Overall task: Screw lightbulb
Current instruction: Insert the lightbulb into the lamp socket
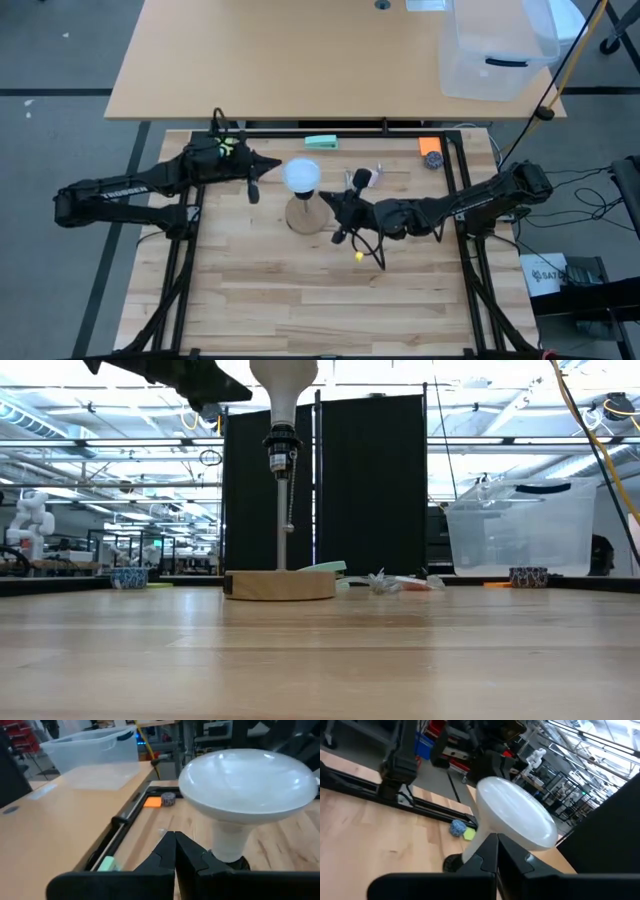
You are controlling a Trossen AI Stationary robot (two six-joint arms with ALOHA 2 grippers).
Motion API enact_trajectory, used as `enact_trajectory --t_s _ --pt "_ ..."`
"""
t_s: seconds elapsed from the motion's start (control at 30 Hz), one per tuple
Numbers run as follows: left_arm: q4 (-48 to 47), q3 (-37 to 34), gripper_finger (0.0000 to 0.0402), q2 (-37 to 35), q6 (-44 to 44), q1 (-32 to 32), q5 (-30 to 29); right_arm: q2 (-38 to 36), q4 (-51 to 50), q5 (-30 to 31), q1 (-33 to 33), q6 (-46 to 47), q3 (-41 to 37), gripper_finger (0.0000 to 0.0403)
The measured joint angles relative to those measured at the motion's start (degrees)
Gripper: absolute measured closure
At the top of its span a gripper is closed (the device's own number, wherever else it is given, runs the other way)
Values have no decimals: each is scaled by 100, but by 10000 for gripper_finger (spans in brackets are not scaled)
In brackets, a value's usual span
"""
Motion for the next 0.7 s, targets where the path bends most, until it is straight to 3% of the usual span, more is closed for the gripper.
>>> enact_trajectory --t_s 0.37,0.7 --pt "168 0 401 -454 -139 -297 365 0 -133 650 -44 119 -2 403" --pt "167 0 401 -289 -132 -895 383 0 -15 674 -544 363 -2 403"
